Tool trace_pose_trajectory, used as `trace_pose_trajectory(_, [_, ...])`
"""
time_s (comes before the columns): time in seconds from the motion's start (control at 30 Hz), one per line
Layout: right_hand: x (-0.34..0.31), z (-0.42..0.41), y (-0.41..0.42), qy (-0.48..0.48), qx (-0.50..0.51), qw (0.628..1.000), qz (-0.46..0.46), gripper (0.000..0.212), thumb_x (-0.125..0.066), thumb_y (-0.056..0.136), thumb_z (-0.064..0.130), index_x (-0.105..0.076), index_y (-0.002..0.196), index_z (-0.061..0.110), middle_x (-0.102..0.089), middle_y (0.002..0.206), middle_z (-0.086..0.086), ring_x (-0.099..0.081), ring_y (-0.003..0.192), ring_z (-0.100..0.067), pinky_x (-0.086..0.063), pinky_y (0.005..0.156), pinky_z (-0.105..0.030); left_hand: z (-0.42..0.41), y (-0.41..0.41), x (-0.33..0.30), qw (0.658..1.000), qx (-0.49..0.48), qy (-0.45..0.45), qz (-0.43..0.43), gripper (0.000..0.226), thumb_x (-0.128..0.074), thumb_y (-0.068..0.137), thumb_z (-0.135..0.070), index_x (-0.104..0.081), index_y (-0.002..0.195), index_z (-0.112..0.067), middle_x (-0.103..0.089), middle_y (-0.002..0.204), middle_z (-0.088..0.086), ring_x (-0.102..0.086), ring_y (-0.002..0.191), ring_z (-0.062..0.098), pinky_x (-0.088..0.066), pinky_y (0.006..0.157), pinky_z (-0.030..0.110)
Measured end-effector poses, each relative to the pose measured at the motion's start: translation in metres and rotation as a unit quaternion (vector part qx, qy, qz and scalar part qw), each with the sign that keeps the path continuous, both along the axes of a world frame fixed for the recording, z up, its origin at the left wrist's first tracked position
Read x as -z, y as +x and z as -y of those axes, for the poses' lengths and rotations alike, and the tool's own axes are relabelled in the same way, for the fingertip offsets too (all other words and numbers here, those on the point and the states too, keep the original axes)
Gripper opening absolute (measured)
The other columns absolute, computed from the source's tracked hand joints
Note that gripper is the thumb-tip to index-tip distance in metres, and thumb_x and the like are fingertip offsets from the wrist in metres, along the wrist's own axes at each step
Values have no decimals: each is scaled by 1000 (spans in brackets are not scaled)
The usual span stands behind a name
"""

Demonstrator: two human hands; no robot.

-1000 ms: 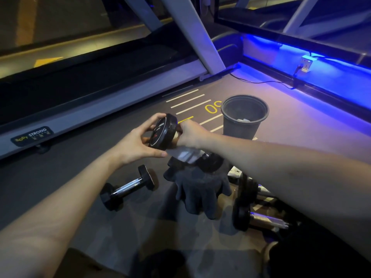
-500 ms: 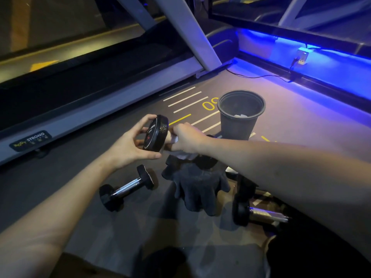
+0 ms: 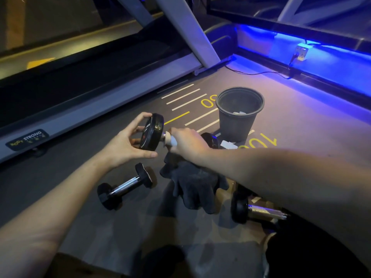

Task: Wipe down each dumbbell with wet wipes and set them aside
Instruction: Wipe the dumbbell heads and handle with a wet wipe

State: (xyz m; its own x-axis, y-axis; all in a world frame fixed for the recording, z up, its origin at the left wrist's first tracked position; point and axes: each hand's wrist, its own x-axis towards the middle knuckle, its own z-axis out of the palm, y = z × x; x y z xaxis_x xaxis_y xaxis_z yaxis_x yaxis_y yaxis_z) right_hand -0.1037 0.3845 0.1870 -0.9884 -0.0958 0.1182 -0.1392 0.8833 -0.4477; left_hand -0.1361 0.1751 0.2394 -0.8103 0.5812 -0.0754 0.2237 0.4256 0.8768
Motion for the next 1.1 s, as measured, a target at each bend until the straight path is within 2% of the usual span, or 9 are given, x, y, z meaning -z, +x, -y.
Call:
trace_pose_trajectory(0.1, [1, 0, 2, 1, 10, 1000, -14, 27, -66, 84, 23, -59, 106, 10, -69, 100, -14, -63, 92, -37, -46, 72, -35, -1, 0, -1, 1000, 3, -1, -6, 100, -91, 64, 0, -42, 138, -48, -52, 139, 5, -73, 97, 16, -57, 89, 27])
trace_pose_trajectory(0.23, [-15, -10, -17, -32, -25, 995, 88, 18, -70, 75, 21, -63, 88, 12, -67, 78, -8, -58, 66, -25, -38, 53, -27, -4, 1, -2, 1000, -3, 6, -7, 99, -88, 69, -2, -40, 142, -48, -54, 139, 11, -69, 98, 18, -54, 97, 36])
trace_pose_trajectory(0.3, [-21, -13, -26, -38, -40, 988, 142, 19, -74, 75, 22, -63, 83, 9, -64, 72, -8, -55, 61, -22, -39, 52, -25, -5, 0, -2, 1000, 1, 11, -5, 100, -89, 67, -8, -39, 144, -48, -53, 141, 14, -67, 104, 21, -51, 103, 42])
trace_pose_trajectory(0.43, [-29, -19, -34, -22, -60, 975, 213, 28, -79, 75, 32, -68, 83, 8, -62, 71, -3, -57, 63, -20, -49, 55, -25, -5, -2, -2, 1000, 14, 4, -7, 102, -89, 67, -5, -39, 144, -50, -48, 145, 12, -70, 112, 23, -54, 101, 37])
trace_pose_trajectory(0.6, [-18, -6, -18, -49, -15, 992, 117, 22, -73, 77, 21, -63, 87, 4, -65, 77, -11, -58, 69, -25, -41, 49, -24, 0, -6, -1, 1000, 1, -10, -9, 103, -91, 61, -12, -40, 142, -49, -53, 140, 11, -71, 104, 17, -55, 96, 28])
trace_pose_trajectory(0.7, [-4, 0, -2, -70, 30, 996, 56, 22, -71, 79, 22, -61, 95, 13, -68, 89, -11, -66, 84, -32, -55, 69, -36, -2, -6, -4, 1000, 15, -12, -8, 104, -92, 58, -12, -43, 139, -53, -52, 143, 7, -71, 110, 25, -55, 99, 37])
trace_pose_trajectory(0.87, [5, 1, 12, -91, 81, 992, -8, 30, -68, 86, 20, -57, 113, 13, -68, 105, -13, -64, 101, -36, -53, 89, -49, -12, -4, -9, 999, 34, -8, -25, 107, -96, 53, -26, -44, 140, -58, -51, 143, 4, -73, 106, 23, -54, 101, 45])
trace_pose_trajectory(0.97, [-2, -3, 10, -80, 54, 995, 0, 29, -68, 85, 22, -57, 110, 14, -68, 103, -14, -64, 99, -36, -53, 85, -47, -15, 0, -15, 999, 36, 3, -27, 96, -91, 50, -39, -46, 132, -63, -54, 138, -2, -71, 110, 21, -57, 95, 34])
trace_pose_trajectory(1.1, [-12, -9, -3, -63, 6, 997, 53, 19, -64, 76, 26, -62, 94, 24, -69, 90, -7, -64, 87, -32, -49, 68, -33, -17, 4, -11, 998, 24, 40, -32, 79, -86, 58, -44, -50, 126, -60, -61, 128, -9, -62, 123, 16, -54, 95, 23])
